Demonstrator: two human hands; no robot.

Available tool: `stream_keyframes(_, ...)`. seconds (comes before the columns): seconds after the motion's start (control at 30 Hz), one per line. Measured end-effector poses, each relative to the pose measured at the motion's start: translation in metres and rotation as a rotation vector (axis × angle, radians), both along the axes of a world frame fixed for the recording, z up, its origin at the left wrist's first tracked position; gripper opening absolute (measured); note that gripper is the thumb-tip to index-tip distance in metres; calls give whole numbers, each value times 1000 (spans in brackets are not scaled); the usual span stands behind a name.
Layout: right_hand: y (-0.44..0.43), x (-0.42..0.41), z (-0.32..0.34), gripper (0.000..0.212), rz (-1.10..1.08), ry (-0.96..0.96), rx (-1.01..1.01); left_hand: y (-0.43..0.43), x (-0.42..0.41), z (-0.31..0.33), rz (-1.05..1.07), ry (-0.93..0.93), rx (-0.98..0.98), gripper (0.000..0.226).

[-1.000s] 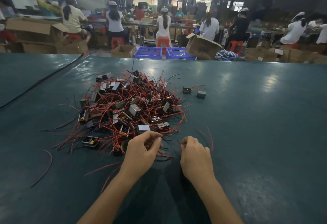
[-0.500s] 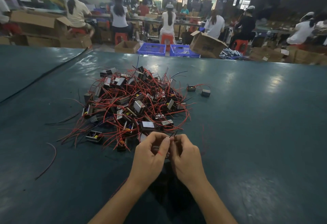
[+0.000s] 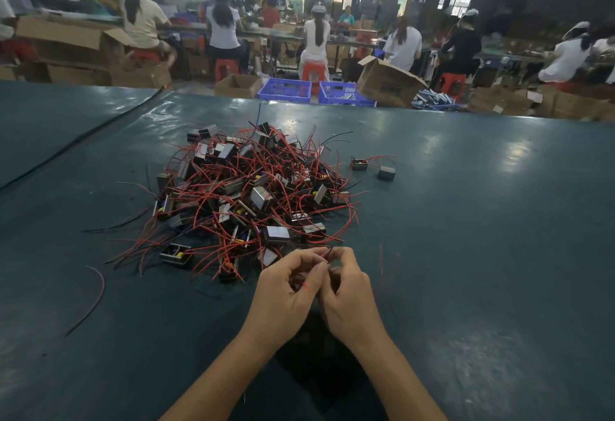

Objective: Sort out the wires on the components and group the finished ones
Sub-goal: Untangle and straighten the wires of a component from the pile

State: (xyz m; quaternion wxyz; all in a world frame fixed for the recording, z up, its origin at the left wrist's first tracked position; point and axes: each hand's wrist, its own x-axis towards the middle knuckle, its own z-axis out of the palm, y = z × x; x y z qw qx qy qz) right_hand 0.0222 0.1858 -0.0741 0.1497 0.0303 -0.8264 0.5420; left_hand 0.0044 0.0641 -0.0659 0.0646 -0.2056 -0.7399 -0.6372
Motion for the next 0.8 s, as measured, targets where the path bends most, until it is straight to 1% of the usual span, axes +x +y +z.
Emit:
stream_keyframes(0.13, -5, 0, -2, 3, 7, -8, 52, -4, -3, 1, 131, 98, -55, 11)
stream_keyframes(0.23, -7, 0, -2, 3, -3, -27, 90, -7, -4, 3, 169, 163, -125, 12)
stream_keyframes(0.4, -3, 0, -2, 7, -36, 9, 112, -10, -6, 2, 169, 126, -114, 8)
stream_keyframes(0.47, -1, -3, -2, 11, -102, 32, 75, -11, -7, 3, 189, 94, -77, 7)
stream_keyframes(0.57, 9, -7, 2, 18, -247, 17, -139, -14, -9, 4, 248, 27, -24, 6)
stream_keyframes(0.6, 13, -8, 4, 21, -275, 30, -179, -16, -11, 4, 263, 5, -16, 5)
stream_keyframes(0.63, 16, -9, 5, 23, -292, 63, -176, -18, -12, 4, 275, -6, -20, 4)
stream_keyframes(0.7, 16, -9, 6, 26, -277, 122, -159, -20, -14, 4, 283, 18, -65, 5)
stream_keyframes(0.8, 7, -8, 5, 25, -173, 106, -155, -18, -12, 4, 297, 101, -149, 9)
